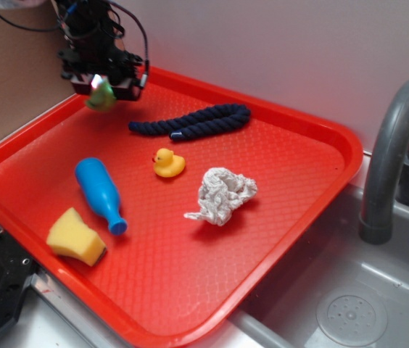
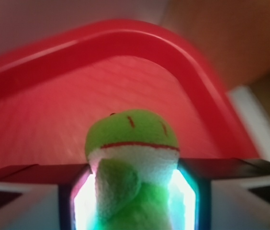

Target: Grab the green animal.

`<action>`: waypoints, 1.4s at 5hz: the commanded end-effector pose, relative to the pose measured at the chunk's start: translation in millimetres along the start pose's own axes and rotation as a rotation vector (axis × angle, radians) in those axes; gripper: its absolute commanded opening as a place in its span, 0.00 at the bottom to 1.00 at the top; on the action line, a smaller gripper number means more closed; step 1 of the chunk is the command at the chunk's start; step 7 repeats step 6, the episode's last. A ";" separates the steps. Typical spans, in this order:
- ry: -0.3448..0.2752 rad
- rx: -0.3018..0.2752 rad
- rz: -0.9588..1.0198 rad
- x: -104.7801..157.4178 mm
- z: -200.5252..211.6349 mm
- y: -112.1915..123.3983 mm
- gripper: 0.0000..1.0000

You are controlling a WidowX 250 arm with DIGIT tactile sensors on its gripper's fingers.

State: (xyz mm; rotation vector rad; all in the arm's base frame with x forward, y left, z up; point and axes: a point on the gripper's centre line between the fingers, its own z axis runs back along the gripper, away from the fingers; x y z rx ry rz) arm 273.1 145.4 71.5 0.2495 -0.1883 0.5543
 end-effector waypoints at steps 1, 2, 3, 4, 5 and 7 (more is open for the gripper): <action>0.055 -0.022 -0.381 -30.9 83.9 -50.0 0.00; 0.057 -0.065 -0.506 -51.3 113.1 -72.4 0.00; 0.014 -0.140 -0.494 -54.3 147.3 -72.9 0.00; -0.031 -0.185 -0.451 -49.8 174.9 -61.7 0.00; -0.051 -0.205 -0.442 -47.7 185.1 -54.4 0.00; -0.042 -0.192 -0.492 -48.3 180.3 -51.9 0.00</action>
